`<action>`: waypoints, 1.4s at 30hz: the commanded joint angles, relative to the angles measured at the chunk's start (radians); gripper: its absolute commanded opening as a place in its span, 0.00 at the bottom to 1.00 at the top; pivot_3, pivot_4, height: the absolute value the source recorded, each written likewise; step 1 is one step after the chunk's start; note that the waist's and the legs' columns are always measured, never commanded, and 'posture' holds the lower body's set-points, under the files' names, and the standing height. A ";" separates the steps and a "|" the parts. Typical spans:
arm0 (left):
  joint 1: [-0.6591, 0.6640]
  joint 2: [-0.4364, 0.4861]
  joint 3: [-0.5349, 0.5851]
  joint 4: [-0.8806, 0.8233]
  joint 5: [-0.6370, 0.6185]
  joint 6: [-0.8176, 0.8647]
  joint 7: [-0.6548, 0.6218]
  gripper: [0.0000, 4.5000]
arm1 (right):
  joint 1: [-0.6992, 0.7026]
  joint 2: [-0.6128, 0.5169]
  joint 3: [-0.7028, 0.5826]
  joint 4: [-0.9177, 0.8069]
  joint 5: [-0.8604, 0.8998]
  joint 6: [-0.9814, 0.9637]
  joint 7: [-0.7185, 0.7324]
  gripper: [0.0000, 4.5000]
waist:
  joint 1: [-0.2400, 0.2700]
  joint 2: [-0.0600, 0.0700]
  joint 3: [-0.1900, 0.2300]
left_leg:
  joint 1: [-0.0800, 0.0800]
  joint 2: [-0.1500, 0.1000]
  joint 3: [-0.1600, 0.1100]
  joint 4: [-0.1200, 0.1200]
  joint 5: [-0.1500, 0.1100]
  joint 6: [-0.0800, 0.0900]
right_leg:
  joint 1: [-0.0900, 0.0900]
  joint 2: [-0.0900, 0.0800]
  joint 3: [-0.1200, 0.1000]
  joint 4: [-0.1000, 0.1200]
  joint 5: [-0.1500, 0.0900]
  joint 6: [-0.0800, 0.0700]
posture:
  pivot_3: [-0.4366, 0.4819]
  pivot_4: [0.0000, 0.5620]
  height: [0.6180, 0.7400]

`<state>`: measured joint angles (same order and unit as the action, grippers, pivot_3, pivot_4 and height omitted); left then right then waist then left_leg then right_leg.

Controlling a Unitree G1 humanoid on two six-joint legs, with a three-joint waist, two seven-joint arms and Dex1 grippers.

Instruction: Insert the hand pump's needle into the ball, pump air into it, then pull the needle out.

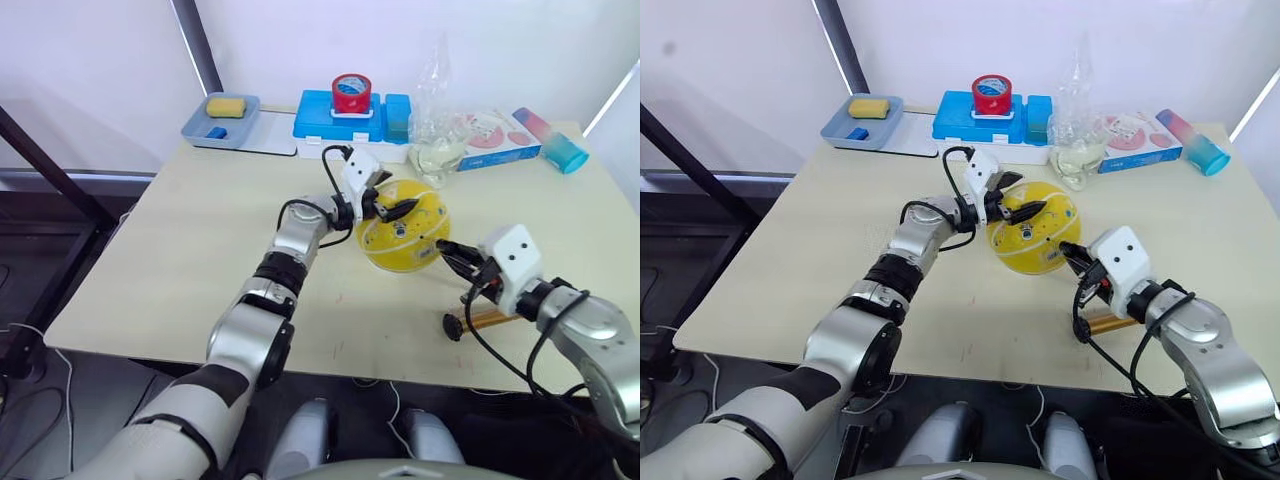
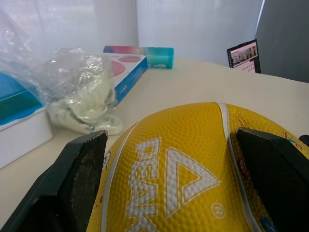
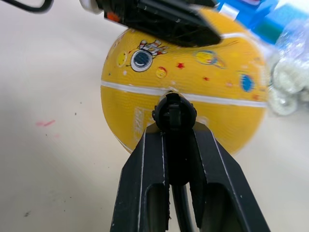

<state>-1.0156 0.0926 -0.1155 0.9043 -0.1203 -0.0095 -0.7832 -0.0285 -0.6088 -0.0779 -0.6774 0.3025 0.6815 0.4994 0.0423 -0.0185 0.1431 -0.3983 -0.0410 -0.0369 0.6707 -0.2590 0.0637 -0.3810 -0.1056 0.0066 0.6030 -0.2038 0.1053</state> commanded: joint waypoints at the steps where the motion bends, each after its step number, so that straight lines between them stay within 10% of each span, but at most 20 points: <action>1: 0.026 0.006 -0.015 0.048 0.041 0.020 -0.002 1.00 | 0.015 -0.004 -0.051 -0.030 0.017 -0.044 0.014 0.01 | -0.003 0.000 0.000 | 0.000 0.000 0.000 0.000 0.000 0.000 | 0.000 0.000 0.000 0.000 0.000 0.000 | 0.48 0.27 0.97; 21: 0.075 0.054 0.093 -0.285 -0.137 0.041 -0.226 1.00 | 0.095 0.024 -0.056 0.355 -0.161 -0.535 0.032 0.01 | -0.017 0.004 0.007 | -0.002 0.000 0.000 -0.002 0.001 -0.001 | -0.003 0.003 0.009 0.000 -0.001 -0.001 | 0.48 0.27 0.97; 42: 0.468 0.499 0.139 -0.835 -0.423 0.309 -0.690 1.00 | -0.028 0.022 -0.012 0.629 -0.205 -0.696 0.091 0.01 | -0.050 0.007 0.009 | -0.001 0.002 0.000 -0.003 0.002 -0.003 | -0.005 0.005 0.012 0.003 -0.003 -0.006 | 0.48 0.27 0.97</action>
<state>-0.5699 0.5607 -0.0062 0.1341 -0.5162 0.2953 -1.4537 -0.0391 -0.5746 -0.0784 -0.0357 0.0947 -0.0053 0.5829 -0.0074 -0.0117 0.1524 -0.3990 -0.0390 -0.0373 0.6678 -0.2572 0.0605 -0.3861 -0.1009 0.0182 0.6062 -0.2075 0.0988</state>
